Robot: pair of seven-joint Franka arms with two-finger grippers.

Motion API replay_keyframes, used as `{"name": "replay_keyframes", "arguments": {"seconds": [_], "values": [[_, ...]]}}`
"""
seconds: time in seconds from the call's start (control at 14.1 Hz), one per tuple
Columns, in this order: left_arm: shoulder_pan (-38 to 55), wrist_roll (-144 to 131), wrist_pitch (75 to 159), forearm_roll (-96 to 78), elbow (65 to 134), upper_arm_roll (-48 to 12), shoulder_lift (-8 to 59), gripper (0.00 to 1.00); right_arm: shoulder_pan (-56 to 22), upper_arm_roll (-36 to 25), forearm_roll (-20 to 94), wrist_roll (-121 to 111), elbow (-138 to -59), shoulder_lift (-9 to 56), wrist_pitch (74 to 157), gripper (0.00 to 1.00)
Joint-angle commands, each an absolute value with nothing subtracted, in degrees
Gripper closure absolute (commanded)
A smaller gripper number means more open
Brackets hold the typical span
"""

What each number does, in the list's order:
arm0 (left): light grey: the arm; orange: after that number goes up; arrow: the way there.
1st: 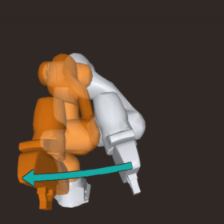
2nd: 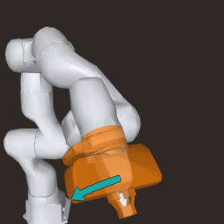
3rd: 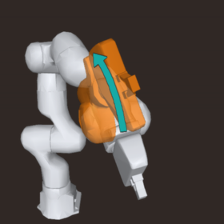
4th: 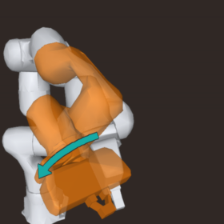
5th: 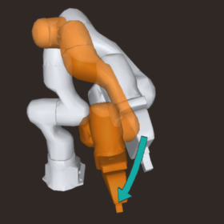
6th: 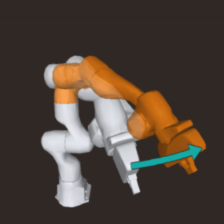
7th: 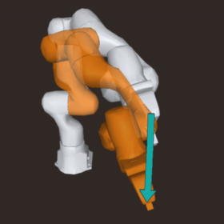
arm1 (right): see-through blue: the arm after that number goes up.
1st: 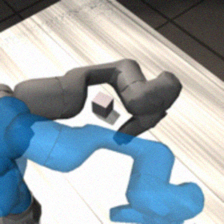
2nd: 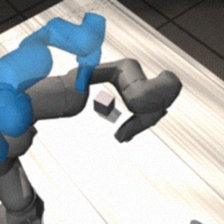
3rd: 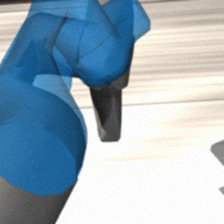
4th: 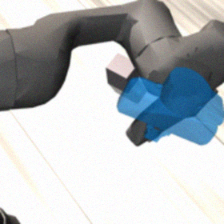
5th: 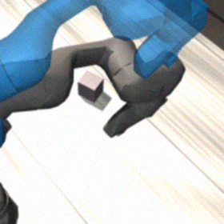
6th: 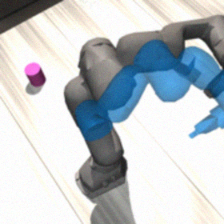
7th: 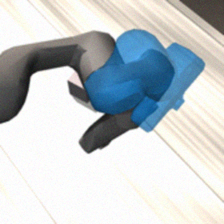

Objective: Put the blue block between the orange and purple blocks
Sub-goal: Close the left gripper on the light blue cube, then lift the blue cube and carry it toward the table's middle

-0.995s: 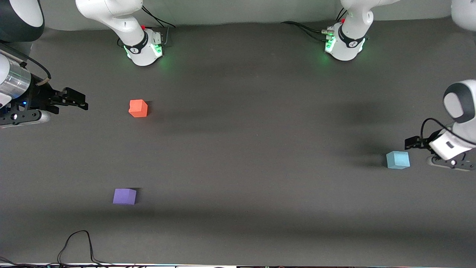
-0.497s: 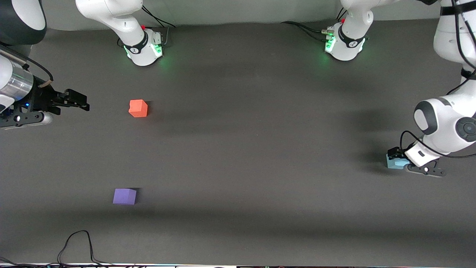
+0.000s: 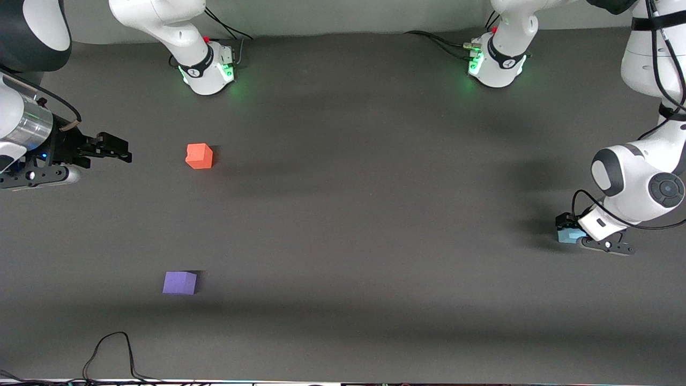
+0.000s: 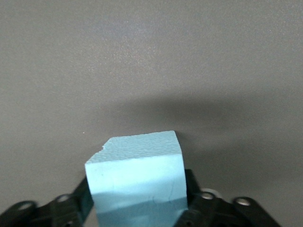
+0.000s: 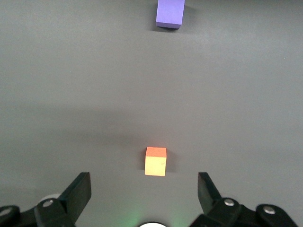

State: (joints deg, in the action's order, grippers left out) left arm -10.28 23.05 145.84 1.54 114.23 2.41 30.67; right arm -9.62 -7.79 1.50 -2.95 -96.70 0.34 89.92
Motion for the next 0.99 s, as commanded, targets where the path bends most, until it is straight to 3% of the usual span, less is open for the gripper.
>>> {"name": "replay_keyframes", "arguments": {"seconds": [0.0,0.28,0.64,0.92], "values": [[-9.8,23.3,145.4,1.2,114.6,2.8,30.1,0.54,-9.9,-8.0,2.5,-3.3,-96.8,0.6,90.7,0.0],[-9.8,23.2,141.4,1.2,111.3,2.8,28.8,0.54,-9.9,-8.0,2.5,-3.3,-96.7,1.1,91.2,0.0],[-5.6,18.0,109.3,1.7,97.5,2.1,19.5,0.53,-11.5,-8.1,2.5,-2.9,-96.9,0.5,91.0,0.0],[7.0,-1.6,100.3,1.0,95.6,1.8,15.4,0.53,-11.5,-8.4,2.5,-3.3,-97.1,0.2,90.5,0.0]]}}
